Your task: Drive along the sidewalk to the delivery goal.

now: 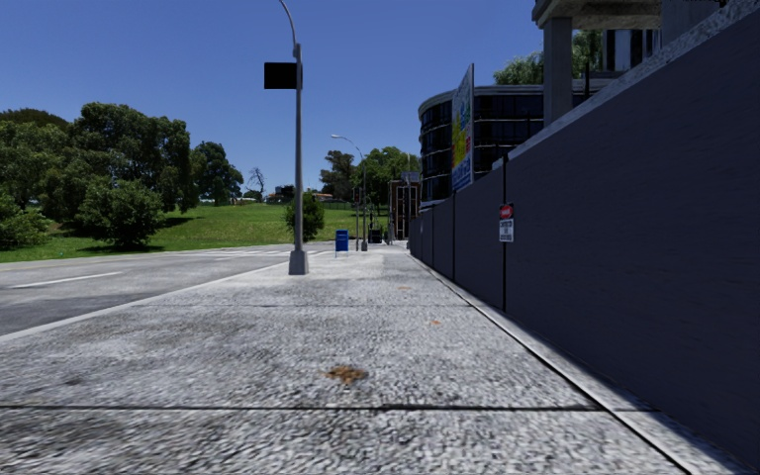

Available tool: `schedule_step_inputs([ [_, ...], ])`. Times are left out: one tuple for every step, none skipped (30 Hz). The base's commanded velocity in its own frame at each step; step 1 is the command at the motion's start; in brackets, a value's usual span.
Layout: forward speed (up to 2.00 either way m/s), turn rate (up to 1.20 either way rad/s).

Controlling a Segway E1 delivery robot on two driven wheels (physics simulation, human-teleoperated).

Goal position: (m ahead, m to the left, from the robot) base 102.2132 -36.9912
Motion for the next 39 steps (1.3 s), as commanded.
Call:
schedule_step_inputs([
  [2.0,0.0],
  [2.0,0.0],
  [2.0,0.0],
  [2.0,0.0],
  [2.0,0.0],
  [2.0,0.0],
  [2.0,0.0],
  [2.0,0.0],
  [2.0,0.0],
  [2.0,0.0],
  [2.0,0.0],
  [2.0,0.0],
  [2.0,0.0],
  [2.0,0.0],
  [2.0,0.0],
  [2.0,0.0],
  [2.0,0.0],
  [2.0,0.0],
  [2.0,0.0],
  [2.0,0.0],
  [2.0,0.0],
  [2.0,0.0],
  [2.0,0.0],
  [2.0,0.0],
  [2.0,0.0],
  [2.0,0.0],
  [2.0,0.0],
  [2.0,0.0],
  [2.0,0.0],
  [2.0,0.0],
  [2.0,0.0],
  [2.0,0.0],
  [2.0,0.0],
  [2.0,0.0],
  [2.0,0.0],
  [2.0,0.0],
  [2.0,0.0],
  [2.0,0.0],
  [2.0,0.0],
])
